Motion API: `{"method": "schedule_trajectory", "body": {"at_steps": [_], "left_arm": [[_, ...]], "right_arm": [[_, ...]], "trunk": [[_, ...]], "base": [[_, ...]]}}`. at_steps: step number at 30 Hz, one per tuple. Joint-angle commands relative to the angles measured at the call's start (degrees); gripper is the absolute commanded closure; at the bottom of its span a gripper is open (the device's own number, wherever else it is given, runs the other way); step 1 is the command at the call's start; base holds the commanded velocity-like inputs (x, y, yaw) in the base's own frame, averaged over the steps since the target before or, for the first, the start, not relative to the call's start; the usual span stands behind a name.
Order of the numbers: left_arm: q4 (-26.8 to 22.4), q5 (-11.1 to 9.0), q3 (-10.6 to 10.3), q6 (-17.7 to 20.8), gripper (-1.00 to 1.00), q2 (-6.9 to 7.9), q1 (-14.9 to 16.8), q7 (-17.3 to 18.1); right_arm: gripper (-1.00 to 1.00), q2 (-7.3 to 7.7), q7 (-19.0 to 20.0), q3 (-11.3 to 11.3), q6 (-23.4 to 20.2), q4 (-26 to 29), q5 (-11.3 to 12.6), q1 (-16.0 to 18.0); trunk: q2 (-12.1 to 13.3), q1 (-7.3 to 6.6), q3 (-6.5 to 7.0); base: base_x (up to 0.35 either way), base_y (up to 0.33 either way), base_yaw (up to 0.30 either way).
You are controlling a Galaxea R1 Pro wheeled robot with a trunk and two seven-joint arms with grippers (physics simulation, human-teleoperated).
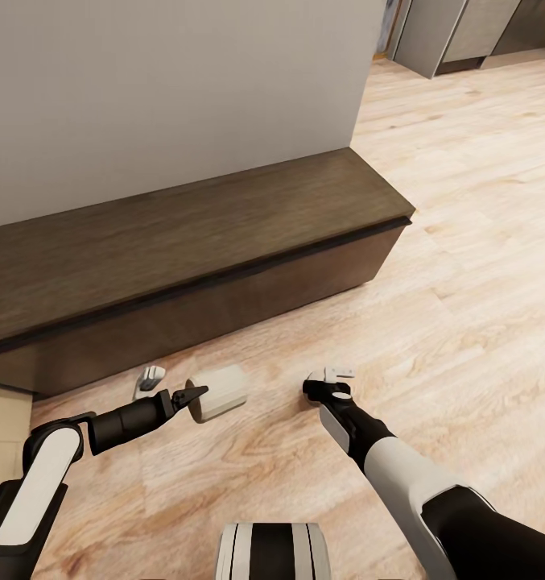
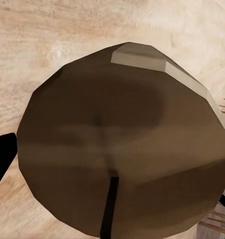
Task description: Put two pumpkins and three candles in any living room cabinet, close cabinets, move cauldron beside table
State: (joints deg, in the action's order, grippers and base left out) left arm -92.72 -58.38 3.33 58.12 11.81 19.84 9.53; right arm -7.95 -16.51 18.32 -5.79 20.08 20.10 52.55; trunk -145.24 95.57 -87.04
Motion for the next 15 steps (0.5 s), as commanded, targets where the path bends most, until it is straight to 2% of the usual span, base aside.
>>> {"method": "schedule_trajectory", "body": {"at_steps": [1, 6, 9, 15], "left_arm": [[0.0, 0.5, 0.1, 0.2, 1.00, 0.00, 0.0, 0.6], [0.0, 0.5, 0.1, 0.2, 1.00, -0.01, 0.0, 0.6], [0.0, 0.5, 0.1, 0.2, 1.00, -0.03, 0.0, 0.6], [0.0, 0.5, 0.1, 0.2, 1.00, 0.04, 0.0, 0.6]], "right_arm": [[-1.00, 0.04, -0.5, 0.5, -0.4, 0.1, 0.3, 0.0], [-1.00, 0.04, -0.5, 0.5, -0.4, 0.1, 0.3, 0.0], [-1.00, 0.04, -0.5, 0.5, -0.4, 0.1, 0.3, 0.0], [-1.00, 0.04, -0.5, 0.5, -0.3, 0.1, 0.3, 0.0]], "trunk": [[0.0, -0.01, -0.03], [0.0, -0.01, -0.03], [-0.1, 0.07, -0.70], [-0.1, 0.07, -0.70]], "base": [[0.000, 0.000, 0.000], [0.000, 0.000, 0.000], [0.000, 0.000, 0.000], [0.000, 0.000, 0.000]]}}
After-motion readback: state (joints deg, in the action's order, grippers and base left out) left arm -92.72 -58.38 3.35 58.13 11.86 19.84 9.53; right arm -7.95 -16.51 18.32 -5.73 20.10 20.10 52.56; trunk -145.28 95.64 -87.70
